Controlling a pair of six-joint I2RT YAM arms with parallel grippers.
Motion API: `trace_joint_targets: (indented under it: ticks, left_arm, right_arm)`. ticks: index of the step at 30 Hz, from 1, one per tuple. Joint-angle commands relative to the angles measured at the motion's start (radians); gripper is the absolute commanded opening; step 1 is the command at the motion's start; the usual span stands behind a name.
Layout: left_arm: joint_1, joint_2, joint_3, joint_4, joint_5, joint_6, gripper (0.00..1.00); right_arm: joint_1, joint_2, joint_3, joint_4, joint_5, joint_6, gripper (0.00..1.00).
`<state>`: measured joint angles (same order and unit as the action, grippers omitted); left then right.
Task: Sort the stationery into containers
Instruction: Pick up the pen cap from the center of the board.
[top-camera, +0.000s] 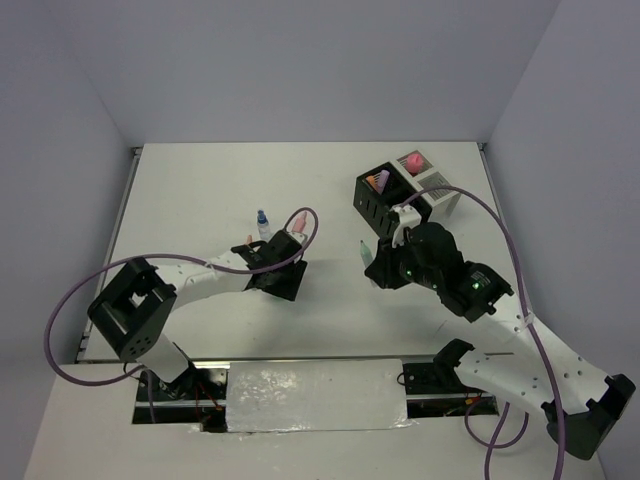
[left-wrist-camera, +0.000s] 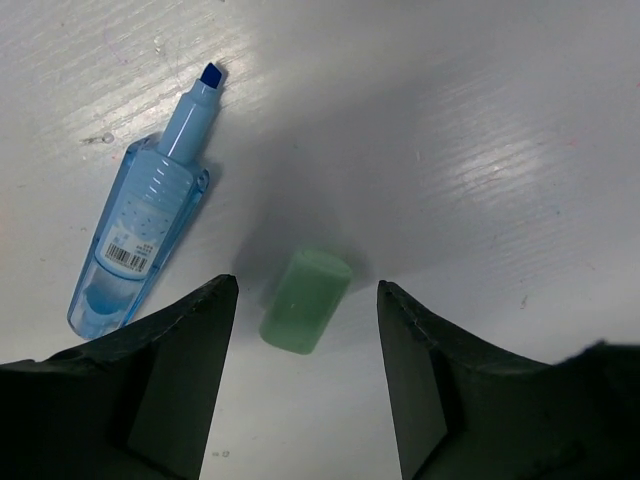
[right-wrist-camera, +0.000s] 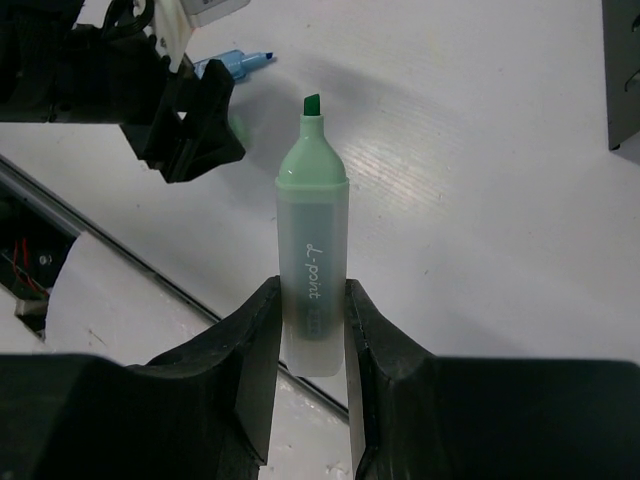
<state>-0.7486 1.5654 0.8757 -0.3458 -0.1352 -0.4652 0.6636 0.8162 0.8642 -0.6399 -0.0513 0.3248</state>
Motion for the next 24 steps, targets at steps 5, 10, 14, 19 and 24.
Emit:
trace_joint_targets:
  ticks: [5,10,14,19,24]
  left_arm:
    - [0.002,0.061,0.046,0.028,-0.021,0.033,0.64]
    - [0.003,0.053,0.032,0.018,-0.024,0.014,0.51]
    - [0.003,0.047,0.022,0.01,-0.017,-0.001,0.25]
    - [0.003,-0.004,0.017,0.002,0.012,-0.026,0.05]
    - [0.002,-0.134,0.049,-0.019,0.02,-0.075,0.0]
  right_arm:
    - [0.033,-0.005,0.016,0.019,-0.013,-0.006,0.0]
    - [0.05,-0.006,0.029,0.014,-0.004,-0.001,0.0]
    - [0.059,-0.008,0.033,0.017,-0.002,-0.001,0.0]
    - [0.059,-0.02,0.015,0.048,-0.016,0.003,0.0]
    - [0.057,-0.025,-0.019,0.124,-0.09,0.007,0.0]
